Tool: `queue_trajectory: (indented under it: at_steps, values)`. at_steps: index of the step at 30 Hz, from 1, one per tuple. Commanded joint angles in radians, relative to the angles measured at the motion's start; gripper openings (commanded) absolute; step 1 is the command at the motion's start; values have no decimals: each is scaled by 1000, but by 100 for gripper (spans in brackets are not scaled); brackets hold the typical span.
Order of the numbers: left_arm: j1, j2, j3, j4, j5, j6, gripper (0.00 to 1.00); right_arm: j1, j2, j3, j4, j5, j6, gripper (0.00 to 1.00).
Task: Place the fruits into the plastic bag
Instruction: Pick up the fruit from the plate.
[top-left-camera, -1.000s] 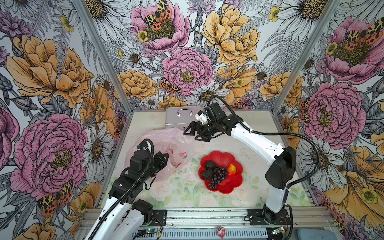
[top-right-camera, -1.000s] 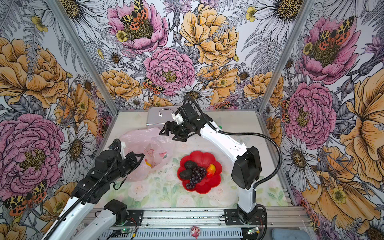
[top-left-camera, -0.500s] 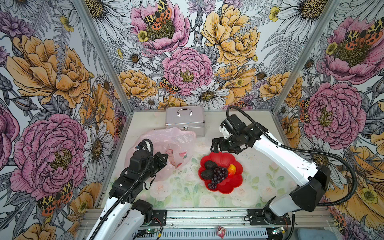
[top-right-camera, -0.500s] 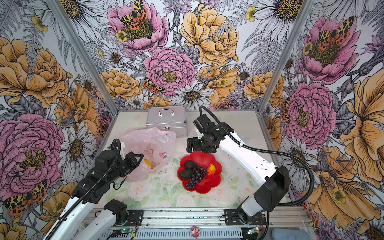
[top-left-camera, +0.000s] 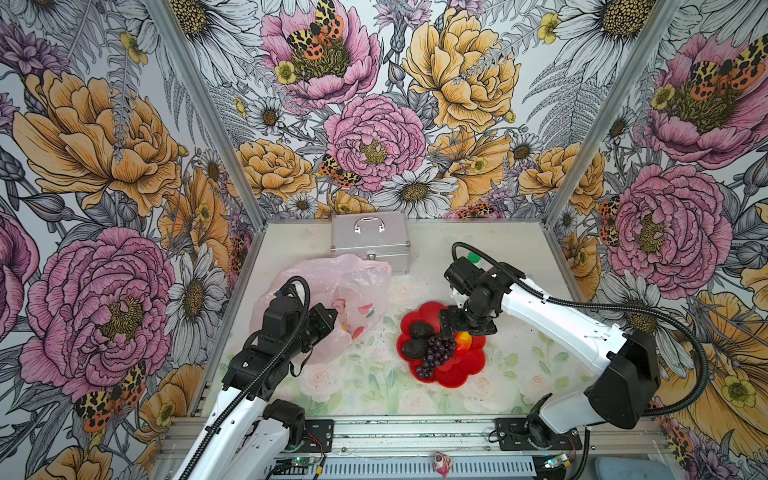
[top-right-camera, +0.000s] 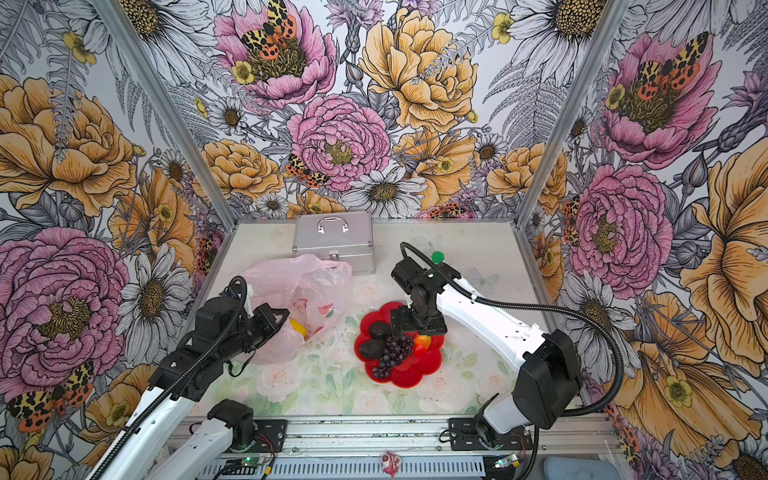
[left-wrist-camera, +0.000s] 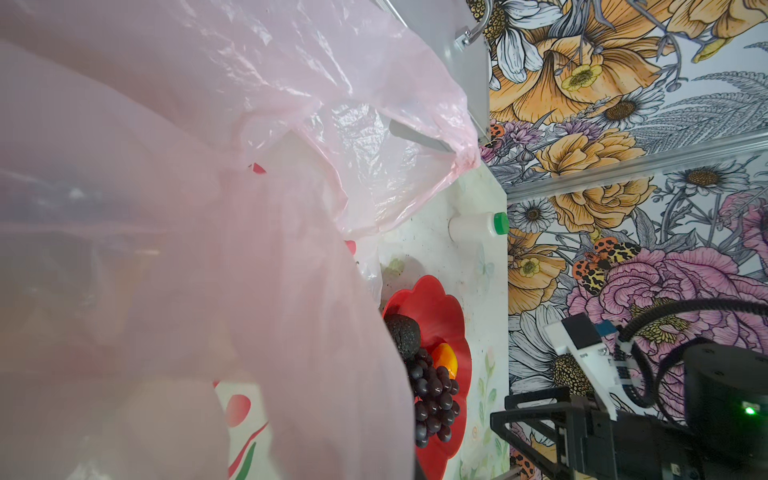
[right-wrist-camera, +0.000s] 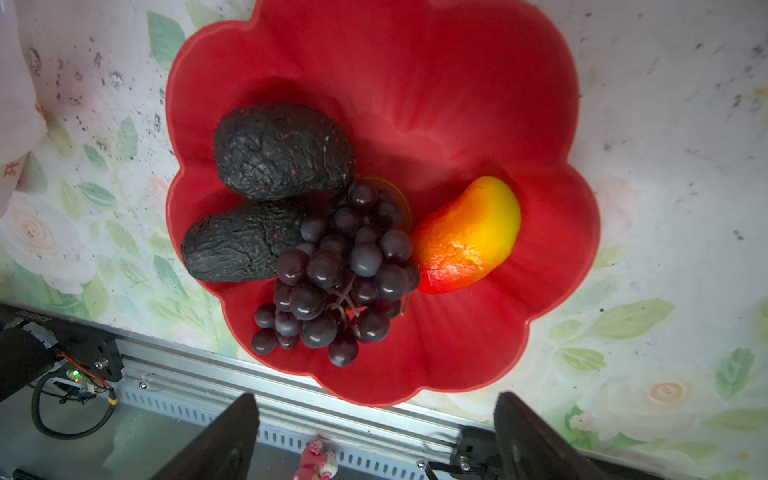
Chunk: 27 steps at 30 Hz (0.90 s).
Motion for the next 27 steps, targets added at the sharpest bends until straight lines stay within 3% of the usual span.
queue_trajectory:
  at_steps: [1,15,27]
  values:
    - [10,-2,-3,7,19,19,0,17,25,-20,57,-70,1,94]
    - [13,-2,-14,2,42,15,0,20,103,-160,261,-185,98,97]
    - [15,9,-4,-10,50,18,0,6,167,-193,321,-120,123,93]
